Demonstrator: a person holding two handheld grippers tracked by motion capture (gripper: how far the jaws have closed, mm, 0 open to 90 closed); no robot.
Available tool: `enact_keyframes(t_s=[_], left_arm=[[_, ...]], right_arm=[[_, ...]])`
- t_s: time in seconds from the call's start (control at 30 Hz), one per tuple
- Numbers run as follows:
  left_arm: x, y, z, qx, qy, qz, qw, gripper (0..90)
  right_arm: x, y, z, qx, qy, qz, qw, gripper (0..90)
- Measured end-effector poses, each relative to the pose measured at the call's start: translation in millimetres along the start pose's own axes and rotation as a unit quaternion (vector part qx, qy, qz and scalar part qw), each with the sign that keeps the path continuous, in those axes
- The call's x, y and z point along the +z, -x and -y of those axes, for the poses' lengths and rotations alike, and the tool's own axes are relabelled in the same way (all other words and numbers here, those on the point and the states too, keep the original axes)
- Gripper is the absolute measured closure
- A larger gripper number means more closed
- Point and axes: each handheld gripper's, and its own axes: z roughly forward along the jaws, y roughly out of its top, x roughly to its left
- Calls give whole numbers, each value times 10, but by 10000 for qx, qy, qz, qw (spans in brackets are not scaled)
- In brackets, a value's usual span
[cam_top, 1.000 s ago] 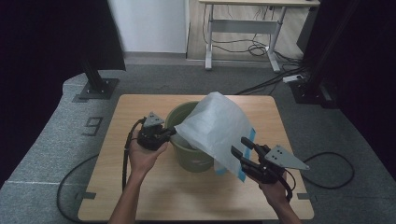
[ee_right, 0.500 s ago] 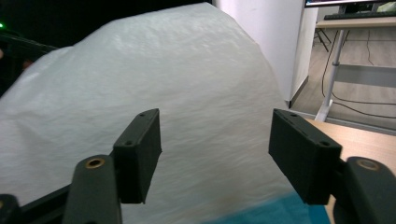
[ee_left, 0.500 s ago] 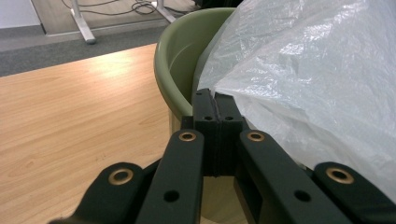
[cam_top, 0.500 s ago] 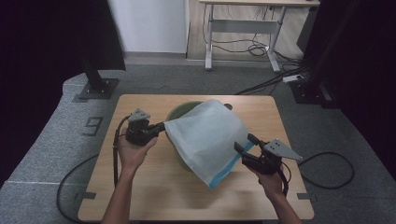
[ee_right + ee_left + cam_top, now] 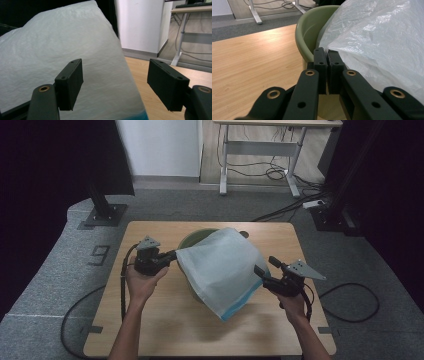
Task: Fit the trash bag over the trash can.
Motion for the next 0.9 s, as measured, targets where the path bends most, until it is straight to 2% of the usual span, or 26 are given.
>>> enact_keyframes(t_s=[0.13, 0.2, 0.27, 0.33, 0.43, 0.53, 0.67, 0.8, 0.87, 0.9], left_arm=[[1, -18, -2, -26, 3, -10, 10000, 872], [2, -22, -3, -38, 7, -11, 10000, 872], [5, -16, -3, -31, 3, -9, 10000, 874], [8, 4, -2, -7, 29, -14, 10000, 876], [20, 66, -9, 79, 63, 15, 9999, 881], [52, 136, -34, 190, 53, 73, 9998, 880], [91, 199, -91, 291, 19, 121, 9995, 880], [130, 202, -146, 235, 44, 151, 9996, 876], [136, 198, -153, 194, 22, 102, 9998, 836], [120, 198, -148, 139, 60, 21, 9999, 781]], right_arm=[[45, 71, 19, 209, -53, -235, 9995, 286], [53, 69, 25, 203, -101, -335, 9992, 338], [48, 52, 30, 114, -129, -457, 9988, 442], [31, 16, 34, -37, -132, -559, 9983, 589], [-4, -75, 5, -329, -212, -501, 9980, 777], [-41, -146, -85, -397, -177, -479, 9979, 876], [-83, -197, -239, -468, -68, -217, 9986, 886], [-88, -158, -369, -415, 8, -34, 9991, 887], [-83, -128, -430, -350, 41, 34, 9994, 887], [-80, -117, -456, -349, 44, 73, 9994, 887]])
